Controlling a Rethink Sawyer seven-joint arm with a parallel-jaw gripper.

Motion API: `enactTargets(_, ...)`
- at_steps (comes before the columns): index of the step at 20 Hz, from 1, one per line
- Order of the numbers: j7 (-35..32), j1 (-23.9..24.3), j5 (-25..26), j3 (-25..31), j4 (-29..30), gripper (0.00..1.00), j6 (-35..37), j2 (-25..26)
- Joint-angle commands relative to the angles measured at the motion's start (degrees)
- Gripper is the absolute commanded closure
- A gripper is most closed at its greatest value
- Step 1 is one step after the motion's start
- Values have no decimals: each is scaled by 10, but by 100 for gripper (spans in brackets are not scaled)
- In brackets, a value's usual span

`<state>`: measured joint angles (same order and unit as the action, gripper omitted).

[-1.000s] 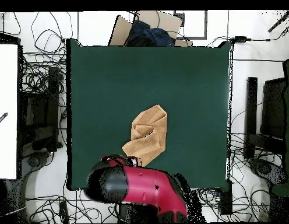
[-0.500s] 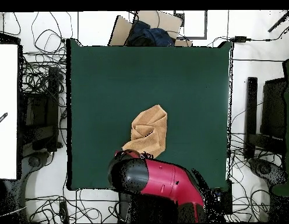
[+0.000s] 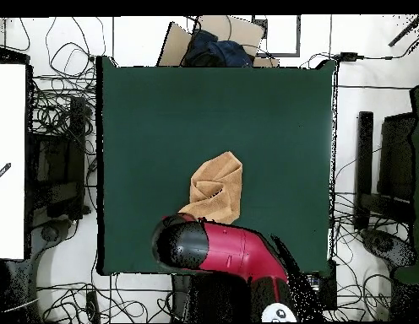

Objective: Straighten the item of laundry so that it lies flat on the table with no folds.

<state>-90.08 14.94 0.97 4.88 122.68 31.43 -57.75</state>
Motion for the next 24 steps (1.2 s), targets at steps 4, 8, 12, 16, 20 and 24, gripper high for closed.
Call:
enactTargets(4,-8,11,43,58,-23,0,-54,71)
enactTargets(8,-11,9,48,57,-28,0,-64,86)
enactTargets(12,-11,7,50,60,-43,0,-51,92)
enactTargets(16,-10,6,52,62,-60,0,-42,101)
enactTargets(20,-7,6,47,65,-69,0,-24,102)
enactTargets(24,-7,8,46,67,-60,0,-24,95)
